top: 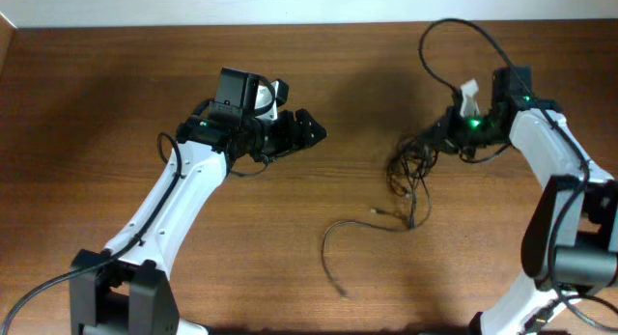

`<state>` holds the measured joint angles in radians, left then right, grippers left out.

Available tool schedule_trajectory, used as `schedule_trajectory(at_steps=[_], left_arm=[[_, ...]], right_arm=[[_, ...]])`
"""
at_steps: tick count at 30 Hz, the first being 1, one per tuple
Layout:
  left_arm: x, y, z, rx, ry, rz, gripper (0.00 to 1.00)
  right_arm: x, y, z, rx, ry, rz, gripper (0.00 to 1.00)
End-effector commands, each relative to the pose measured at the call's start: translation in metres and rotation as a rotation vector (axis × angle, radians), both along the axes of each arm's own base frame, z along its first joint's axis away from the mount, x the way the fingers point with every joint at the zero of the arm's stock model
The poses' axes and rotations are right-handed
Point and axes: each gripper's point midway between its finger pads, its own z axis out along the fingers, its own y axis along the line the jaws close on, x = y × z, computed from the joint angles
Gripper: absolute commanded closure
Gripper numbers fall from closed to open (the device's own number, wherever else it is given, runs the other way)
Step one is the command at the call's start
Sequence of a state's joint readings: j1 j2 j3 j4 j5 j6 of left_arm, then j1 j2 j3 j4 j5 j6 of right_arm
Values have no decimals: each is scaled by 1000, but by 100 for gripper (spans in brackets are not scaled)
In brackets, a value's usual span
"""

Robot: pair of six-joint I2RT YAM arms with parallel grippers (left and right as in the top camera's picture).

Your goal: Untangle cables

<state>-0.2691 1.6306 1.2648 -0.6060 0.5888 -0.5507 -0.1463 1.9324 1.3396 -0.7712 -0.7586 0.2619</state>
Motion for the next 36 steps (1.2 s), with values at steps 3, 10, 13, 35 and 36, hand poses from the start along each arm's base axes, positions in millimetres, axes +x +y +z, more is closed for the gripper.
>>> schedule_trajectory(at_steps=[3,10,13,35,36], left_arm=[[9,19,-4,52,-14,66,26],[21,133,0,82,22,298,1],[15,171,-2,85,68,395,1],[-10,132,-26,140,153,273,16],[-9,125,-32,180,128,247,22]], right_arm=[[4,30,30,-9,-77,68,96],[-11,169,111,42,-267,363,96],[-34,225,148,121,-348,504,96],[-11,109,-4,-389,-119,323,1],[-8,108,5,-354,-122,313,2]])
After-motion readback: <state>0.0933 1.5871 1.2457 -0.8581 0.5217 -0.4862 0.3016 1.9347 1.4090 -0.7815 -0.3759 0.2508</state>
